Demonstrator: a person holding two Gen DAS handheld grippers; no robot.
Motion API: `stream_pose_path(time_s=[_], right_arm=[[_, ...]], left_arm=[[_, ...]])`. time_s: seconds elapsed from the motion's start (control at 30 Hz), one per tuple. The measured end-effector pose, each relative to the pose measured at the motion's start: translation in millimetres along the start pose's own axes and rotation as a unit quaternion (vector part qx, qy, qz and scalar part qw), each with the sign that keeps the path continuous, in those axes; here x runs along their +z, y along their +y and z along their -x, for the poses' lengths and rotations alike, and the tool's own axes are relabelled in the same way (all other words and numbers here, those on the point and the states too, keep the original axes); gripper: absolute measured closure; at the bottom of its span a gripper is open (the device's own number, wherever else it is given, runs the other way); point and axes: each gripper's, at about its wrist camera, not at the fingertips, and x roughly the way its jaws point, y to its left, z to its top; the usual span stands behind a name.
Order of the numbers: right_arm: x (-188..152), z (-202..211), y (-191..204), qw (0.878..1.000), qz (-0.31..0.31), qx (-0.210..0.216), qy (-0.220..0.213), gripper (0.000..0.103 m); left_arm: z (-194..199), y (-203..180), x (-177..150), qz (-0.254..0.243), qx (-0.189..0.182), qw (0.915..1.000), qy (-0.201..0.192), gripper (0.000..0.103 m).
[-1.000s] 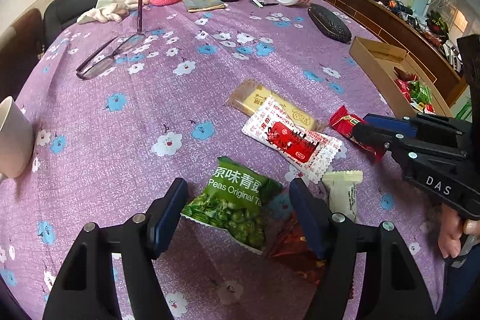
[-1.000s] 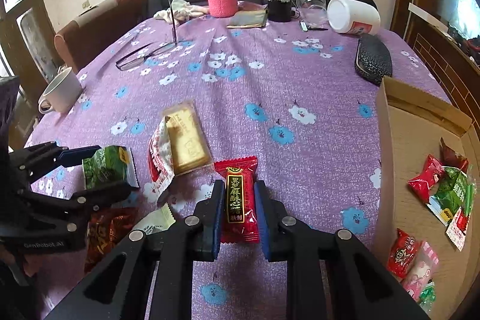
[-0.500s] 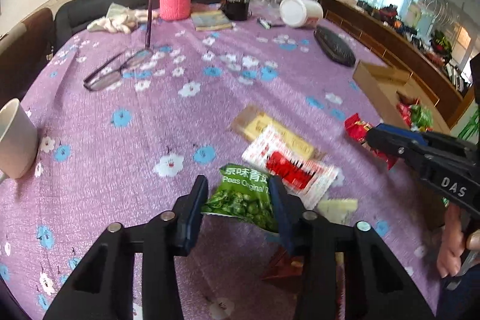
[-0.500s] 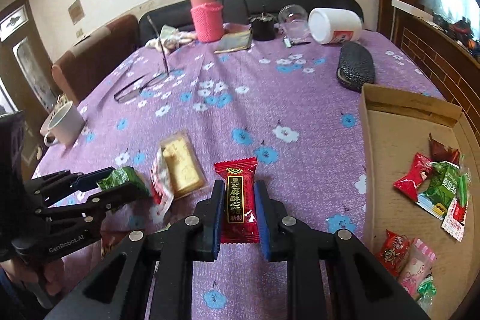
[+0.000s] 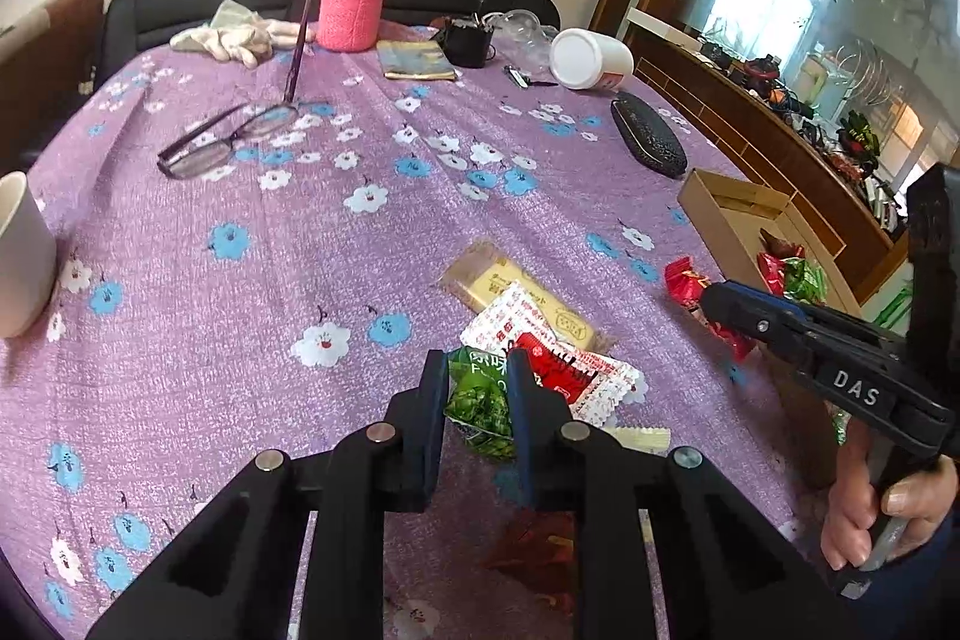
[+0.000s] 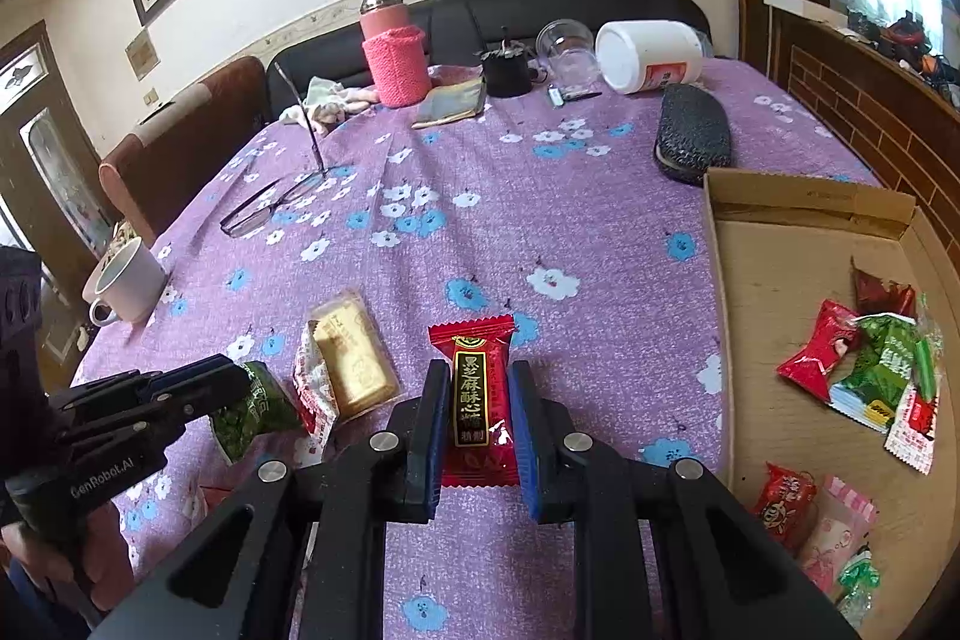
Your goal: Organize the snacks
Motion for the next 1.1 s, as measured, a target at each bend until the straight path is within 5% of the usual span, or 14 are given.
stream_pose_path(time_s=[0.07, 0.2, 0.53, 0.63, 0.7, 0.73, 0.77, 1.1], right_arm=[[0, -1, -2, 1.000, -0.004, 0.001, 0.002, 0.082], [0, 1, -3, 1.000, -0.006, 0.004, 0.001, 0.082], [1, 8, -3, 1.000, -0.005, 0.010, -0.006, 0.082], [1, 9, -3, 1.000, -0.004, 0.009, -0.007, 0.082], [1, 10, -3, 1.000, -0.003, 0.010, -0.007, 0.082], [1, 10, -2, 1.000, -0.003, 0.009, -0.007, 0.082], [1, 10, -2, 1.000, -0.002, 0.009, -0.007, 0.082], [2, 10, 0, 1.000, 0.002, 0.007, -0.008, 0.082]], left_arm=[[1, 3, -1, 0.004, 0.007, 1.0000, 0.001, 0.080], [-1, 4, -2, 0.001, 0.016, 0.9998, 0.009, 0.048], [-11, -10, -9, -0.045, 0.024, 0.9980, 0.037, 0.047], [-10, -16, -12, -0.061, 0.029, 0.9969, 0.040, 0.036], [-13, -17, -14, -0.063, 0.047, 0.9962, 0.039, 0.039], [-15, -16, -14, -0.062, 0.049, 0.9960, 0.042, 0.057], [-20, -15, -15, -0.058, 0.049, 0.9957, 0.053, 0.060], [-22, -17, -12, -0.057, 0.061, 0.9962, 0.024, 0.063]])
